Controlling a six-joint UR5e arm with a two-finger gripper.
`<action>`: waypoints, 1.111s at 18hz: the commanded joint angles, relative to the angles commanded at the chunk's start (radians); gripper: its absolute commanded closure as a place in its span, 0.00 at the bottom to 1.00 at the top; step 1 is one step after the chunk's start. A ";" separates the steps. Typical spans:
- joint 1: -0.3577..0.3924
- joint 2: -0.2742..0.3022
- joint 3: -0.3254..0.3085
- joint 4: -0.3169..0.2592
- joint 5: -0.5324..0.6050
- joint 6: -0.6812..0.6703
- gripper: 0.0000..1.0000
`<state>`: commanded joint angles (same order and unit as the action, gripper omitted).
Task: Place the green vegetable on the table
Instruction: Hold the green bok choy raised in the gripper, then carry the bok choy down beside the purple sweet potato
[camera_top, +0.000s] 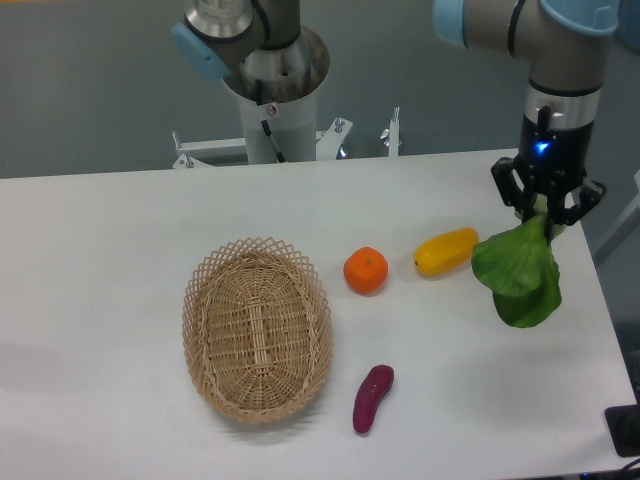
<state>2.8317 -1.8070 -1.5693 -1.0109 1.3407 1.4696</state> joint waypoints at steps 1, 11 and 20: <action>-0.002 0.000 -0.003 0.000 0.000 0.000 0.67; -0.072 -0.054 -0.110 0.230 0.008 -0.145 0.67; -0.123 -0.270 -0.077 0.350 0.006 -0.155 0.68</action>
<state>2.7091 -2.0767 -1.6460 -0.6613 1.3468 1.3146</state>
